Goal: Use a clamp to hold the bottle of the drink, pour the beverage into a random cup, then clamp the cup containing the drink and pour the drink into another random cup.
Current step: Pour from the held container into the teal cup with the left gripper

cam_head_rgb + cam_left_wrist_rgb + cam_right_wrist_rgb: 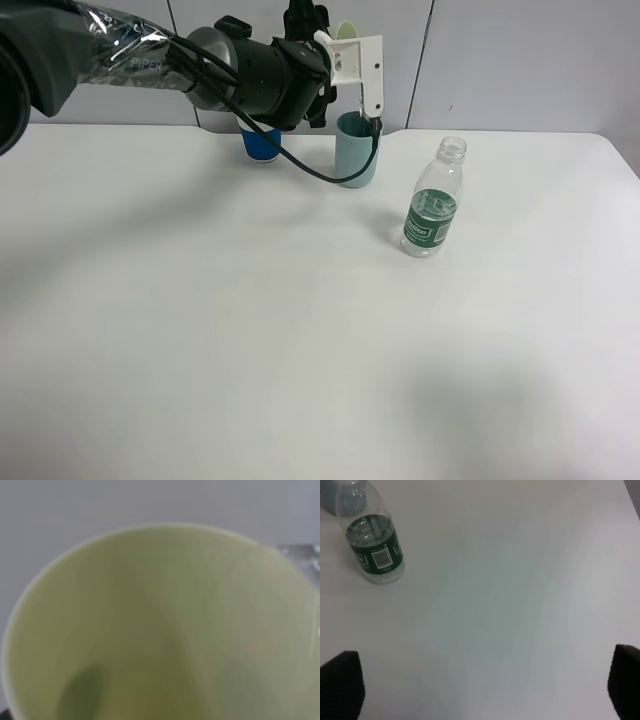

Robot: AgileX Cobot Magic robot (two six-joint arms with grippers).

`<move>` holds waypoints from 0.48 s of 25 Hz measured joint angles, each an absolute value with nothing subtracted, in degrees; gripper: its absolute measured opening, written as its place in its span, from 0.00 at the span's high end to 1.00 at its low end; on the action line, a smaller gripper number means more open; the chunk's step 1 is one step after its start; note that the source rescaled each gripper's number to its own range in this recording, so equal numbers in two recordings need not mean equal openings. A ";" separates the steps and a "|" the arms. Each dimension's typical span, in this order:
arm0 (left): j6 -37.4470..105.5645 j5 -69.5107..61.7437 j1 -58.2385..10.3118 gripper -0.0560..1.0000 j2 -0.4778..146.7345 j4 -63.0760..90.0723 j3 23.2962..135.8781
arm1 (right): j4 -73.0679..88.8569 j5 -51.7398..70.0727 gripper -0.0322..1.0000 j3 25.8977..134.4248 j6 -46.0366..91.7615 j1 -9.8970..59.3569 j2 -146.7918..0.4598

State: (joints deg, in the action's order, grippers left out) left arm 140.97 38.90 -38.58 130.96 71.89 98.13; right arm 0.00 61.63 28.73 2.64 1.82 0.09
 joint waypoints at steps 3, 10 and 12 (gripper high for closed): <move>141.33 39.21 -38.58 0.90 130.96 70.51 98.13 | 0.00 61.63 0.06 28.73 2.64 1.82 0.09; 143.57 39.31 -38.58 0.90 130.96 70.35 98.13 | 0.00 61.63 0.06 28.73 2.64 1.82 0.09; 145.40 39.31 -38.58 0.90 130.96 70.21 98.13 | 0.00 61.63 0.06 28.73 2.64 1.82 0.09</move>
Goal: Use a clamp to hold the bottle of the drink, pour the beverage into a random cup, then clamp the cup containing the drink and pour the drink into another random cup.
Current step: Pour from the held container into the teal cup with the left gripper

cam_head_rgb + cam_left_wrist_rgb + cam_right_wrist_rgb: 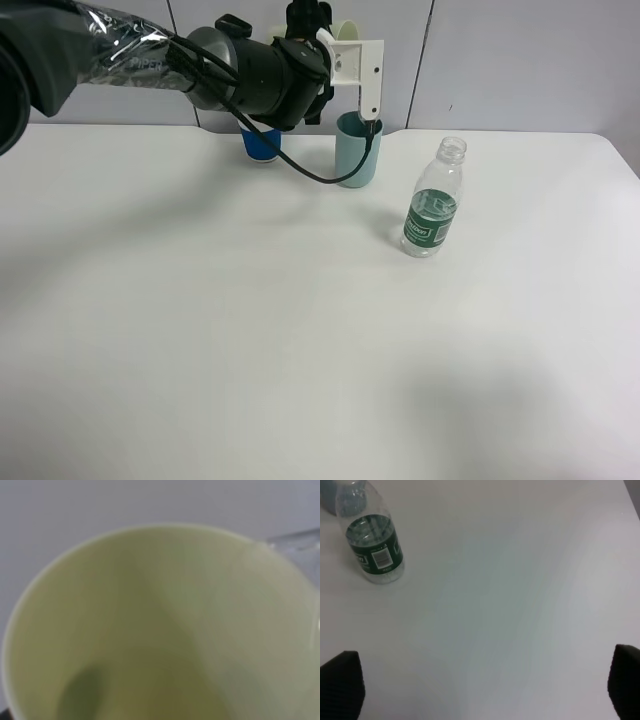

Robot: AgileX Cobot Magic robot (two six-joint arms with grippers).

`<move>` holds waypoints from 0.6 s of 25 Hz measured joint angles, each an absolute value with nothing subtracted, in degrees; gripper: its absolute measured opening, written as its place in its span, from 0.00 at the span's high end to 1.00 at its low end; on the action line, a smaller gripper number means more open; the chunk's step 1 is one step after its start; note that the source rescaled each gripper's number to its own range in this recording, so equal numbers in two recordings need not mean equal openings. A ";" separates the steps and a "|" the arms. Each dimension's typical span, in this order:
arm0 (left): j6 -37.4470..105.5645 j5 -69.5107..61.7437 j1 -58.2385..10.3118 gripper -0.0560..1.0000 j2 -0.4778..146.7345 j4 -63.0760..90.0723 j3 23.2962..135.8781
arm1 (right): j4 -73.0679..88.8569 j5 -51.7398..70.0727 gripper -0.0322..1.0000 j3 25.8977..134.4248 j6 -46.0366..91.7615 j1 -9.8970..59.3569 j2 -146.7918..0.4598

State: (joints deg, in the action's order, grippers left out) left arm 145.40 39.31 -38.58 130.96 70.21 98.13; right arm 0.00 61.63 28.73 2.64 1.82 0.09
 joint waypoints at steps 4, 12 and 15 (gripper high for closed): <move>147.36 39.38 -38.58 0.90 130.96 69.92 98.13 | 0.00 61.63 0.06 28.73 2.64 1.82 0.09; 148.86 39.99 -38.58 0.90 130.96 68.42 98.13 | 0.00 61.63 0.06 28.73 2.64 1.82 0.09; 149.80 40.34 -38.58 0.90 130.96 67.59 98.13 | 0.00 61.63 0.06 28.73 2.64 1.82 0.09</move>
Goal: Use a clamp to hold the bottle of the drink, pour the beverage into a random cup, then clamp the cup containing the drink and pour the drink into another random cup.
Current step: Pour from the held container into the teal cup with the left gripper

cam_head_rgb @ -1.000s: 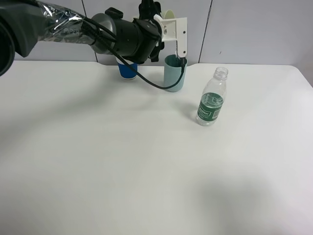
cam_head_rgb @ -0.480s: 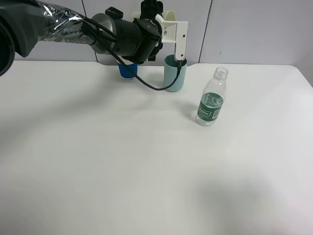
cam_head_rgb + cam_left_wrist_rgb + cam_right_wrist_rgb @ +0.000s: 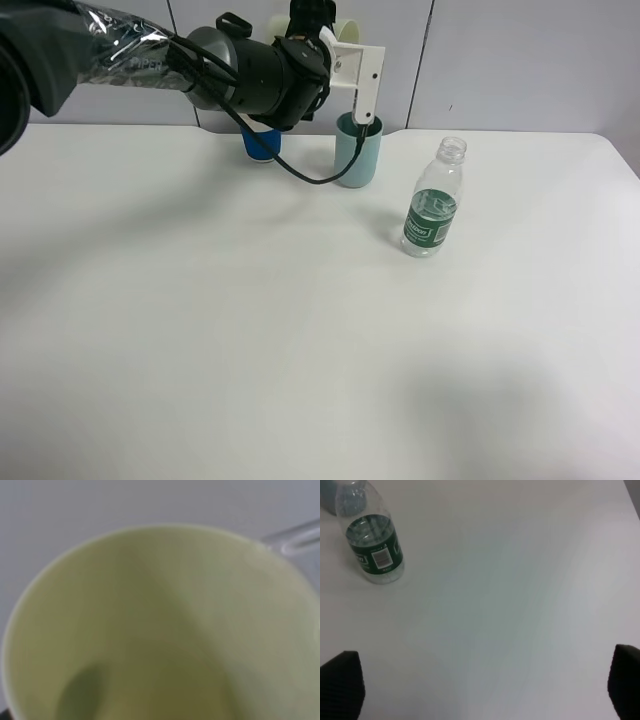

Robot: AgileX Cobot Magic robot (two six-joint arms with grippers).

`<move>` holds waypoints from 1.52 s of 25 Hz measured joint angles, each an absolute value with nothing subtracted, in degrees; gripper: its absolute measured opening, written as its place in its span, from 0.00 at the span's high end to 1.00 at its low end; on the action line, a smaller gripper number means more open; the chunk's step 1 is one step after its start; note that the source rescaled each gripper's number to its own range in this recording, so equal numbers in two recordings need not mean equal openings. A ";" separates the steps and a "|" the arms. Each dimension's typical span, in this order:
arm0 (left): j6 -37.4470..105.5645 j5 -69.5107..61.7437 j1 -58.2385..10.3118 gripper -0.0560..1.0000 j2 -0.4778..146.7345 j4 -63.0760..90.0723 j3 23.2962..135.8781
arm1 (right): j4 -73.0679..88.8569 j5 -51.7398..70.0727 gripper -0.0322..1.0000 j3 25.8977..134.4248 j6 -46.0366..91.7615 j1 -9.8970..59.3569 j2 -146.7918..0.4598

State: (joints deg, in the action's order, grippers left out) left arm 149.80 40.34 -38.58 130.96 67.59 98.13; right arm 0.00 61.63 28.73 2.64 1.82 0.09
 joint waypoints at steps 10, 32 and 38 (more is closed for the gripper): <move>153.48 40.54 -38.58 0.90 130.96 61.12 98.13 | 0.00 61.63 0.06 28.73 2.64 1.82 0.09; 142.20 45.85 -39.55 0.90 129.66 39.91 92.81 | 0.00 61.63 0.06 28.73 2.64 1.82 0.09; 133.65 44.02 -41.26 0.90 122.62 45.09 90.79 | 0.00 61.63 0.06 28.73 2.64 1.82 0.09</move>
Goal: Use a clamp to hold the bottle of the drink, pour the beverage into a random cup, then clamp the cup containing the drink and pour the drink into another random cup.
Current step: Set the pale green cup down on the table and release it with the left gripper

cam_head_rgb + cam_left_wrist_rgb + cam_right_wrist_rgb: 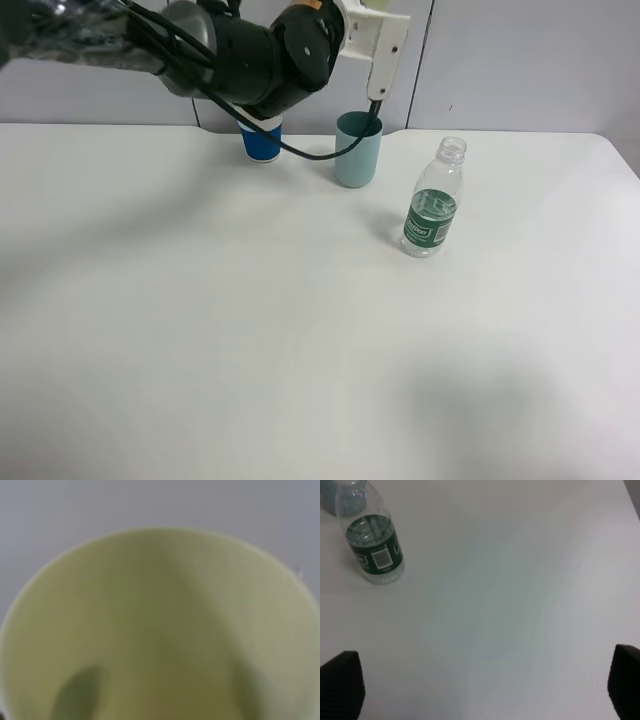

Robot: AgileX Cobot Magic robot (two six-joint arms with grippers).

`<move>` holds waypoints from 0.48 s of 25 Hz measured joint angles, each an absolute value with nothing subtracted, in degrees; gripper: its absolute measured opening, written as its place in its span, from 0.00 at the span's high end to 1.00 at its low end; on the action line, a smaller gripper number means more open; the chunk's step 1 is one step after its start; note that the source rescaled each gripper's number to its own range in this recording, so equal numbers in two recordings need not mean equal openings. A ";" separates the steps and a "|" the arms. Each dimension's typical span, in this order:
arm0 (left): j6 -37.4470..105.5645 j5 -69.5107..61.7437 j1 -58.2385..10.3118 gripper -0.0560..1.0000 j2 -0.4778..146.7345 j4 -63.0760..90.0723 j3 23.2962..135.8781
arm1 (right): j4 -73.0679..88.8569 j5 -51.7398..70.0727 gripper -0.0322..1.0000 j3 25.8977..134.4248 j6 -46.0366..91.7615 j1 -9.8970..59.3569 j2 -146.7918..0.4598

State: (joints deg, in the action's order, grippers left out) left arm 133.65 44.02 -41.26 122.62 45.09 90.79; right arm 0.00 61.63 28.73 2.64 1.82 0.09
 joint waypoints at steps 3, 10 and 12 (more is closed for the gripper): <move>127.67 41.95 -41.61 0.90 117.01 45.77 86.04 | 0.00 61.63 0.06 28.73 2.64 1.82 0.09; 107.01 37.16 -41.65 0.90 101.57 46.40 69.90 | 0.00 61.63 0.06 28.73 2.64 1.82 0.09; 100.12 36.48 -41.27 0.90 97.43 46.25 65.36 | 0.00 61.63 0.06 28.73 2.64 1.82 0.09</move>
